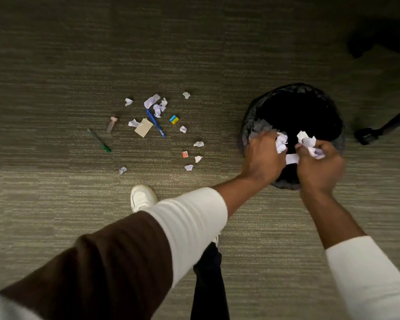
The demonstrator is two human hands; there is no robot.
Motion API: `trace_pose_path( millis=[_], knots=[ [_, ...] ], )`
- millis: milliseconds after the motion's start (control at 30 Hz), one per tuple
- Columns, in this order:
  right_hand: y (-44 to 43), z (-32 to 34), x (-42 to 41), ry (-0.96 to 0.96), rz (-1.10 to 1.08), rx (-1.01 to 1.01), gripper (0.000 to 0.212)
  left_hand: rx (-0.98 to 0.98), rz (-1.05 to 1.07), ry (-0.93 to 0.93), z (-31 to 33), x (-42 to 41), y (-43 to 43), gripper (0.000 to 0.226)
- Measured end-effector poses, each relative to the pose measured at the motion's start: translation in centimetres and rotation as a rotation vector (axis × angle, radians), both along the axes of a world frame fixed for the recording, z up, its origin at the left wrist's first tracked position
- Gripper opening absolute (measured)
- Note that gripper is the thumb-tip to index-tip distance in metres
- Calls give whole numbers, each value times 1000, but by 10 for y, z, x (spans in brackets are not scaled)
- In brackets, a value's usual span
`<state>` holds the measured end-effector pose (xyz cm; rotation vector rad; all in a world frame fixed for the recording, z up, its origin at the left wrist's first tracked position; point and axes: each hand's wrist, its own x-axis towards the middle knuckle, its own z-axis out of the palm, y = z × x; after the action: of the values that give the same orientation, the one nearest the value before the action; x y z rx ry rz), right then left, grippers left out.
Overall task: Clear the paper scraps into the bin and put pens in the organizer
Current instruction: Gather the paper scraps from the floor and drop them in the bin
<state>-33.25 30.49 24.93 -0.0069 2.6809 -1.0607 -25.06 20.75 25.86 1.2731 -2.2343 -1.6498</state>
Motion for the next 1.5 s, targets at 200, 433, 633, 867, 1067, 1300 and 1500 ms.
trace_pose_path(
  millis=[200,433,633,867,1067,1300,1500],
  knots=[
    [6,-8,-30,-225,-120,31,36,61,-149,-126,0,-35,17,48],
    [5,-9,-1,-119,77,68,23,-78,-164,-189,-17,4,12,16],
    [-30,-22,61,-75,491,-47,12,-42,-153,-411,-59,87,-16,16],
    [-73,-87,115,-167,958,233,16,-68,-296,-705,-130,183,-55,28],
    [-95,-176,138,-252,1223,579,70,-176,-388,-753,-211,230,-80,54],
    [-121,-277,139,-35,1292,579,92,-348,-500,-636,-294,217,-92,103],
    [-133,-323,139,-9,1303,692,74,-463,-561,-603,-331,202,-79,76]
  ],
)
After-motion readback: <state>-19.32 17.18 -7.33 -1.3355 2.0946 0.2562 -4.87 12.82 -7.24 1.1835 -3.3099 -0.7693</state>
